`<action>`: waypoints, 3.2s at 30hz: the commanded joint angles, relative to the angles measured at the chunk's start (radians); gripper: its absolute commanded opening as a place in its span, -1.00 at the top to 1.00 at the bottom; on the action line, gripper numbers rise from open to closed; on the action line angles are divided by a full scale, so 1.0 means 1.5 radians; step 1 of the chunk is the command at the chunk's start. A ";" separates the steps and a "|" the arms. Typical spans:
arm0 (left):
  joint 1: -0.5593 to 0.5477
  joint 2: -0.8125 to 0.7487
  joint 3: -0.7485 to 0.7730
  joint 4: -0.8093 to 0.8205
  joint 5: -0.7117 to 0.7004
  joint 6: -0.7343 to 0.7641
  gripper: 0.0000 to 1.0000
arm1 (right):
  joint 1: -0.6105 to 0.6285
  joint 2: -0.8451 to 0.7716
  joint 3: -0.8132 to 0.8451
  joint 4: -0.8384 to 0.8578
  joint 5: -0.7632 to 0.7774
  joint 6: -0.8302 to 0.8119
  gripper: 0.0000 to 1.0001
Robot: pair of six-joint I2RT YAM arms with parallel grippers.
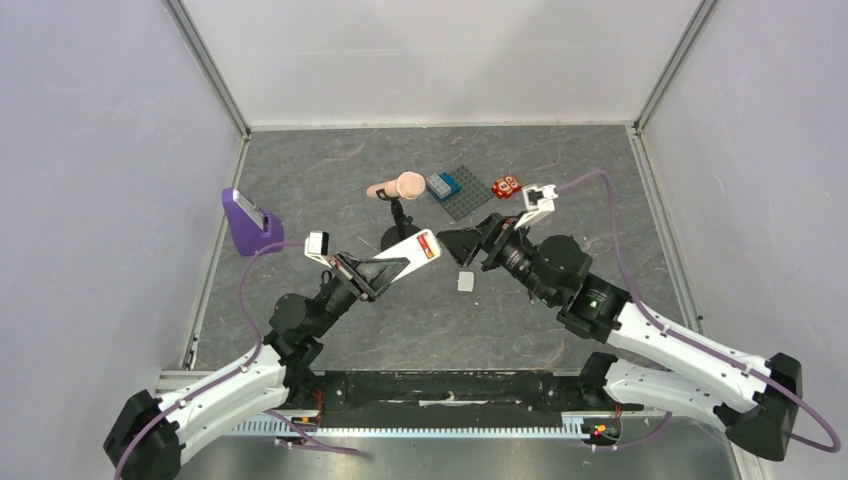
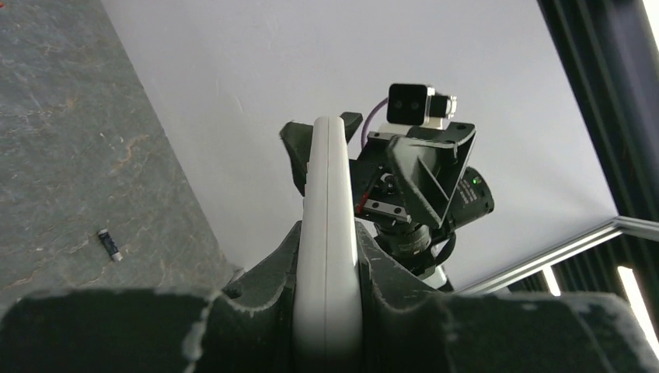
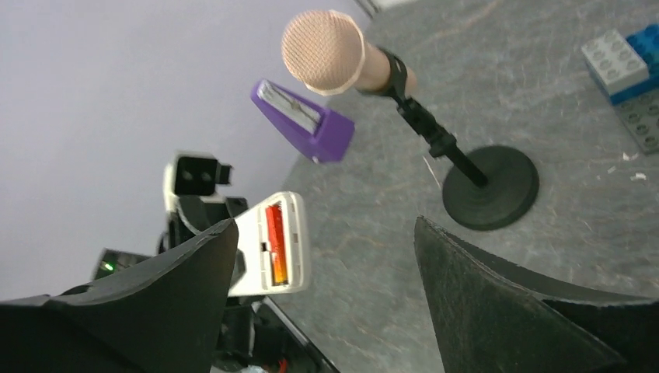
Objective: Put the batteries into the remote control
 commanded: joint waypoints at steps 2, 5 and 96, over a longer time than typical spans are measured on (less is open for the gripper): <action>0.003 -0.002 0.030 0.006 0.059 0.076 0.96 | -0.014 0.035 0.029 -0.033 -0.078 -0.049 -0.66; 0.003 0.002 0.037 0.003 0.079 0.084 0.96 | -0.020 0.039 0.026 -0.015 -0.100 -0.049 -0.51; 0.004 0.126 0.021 -0.194 0.087 0.195 0.96 | -0.322 0.194 -0.151 -0.329 0.009 -0.229 -0.01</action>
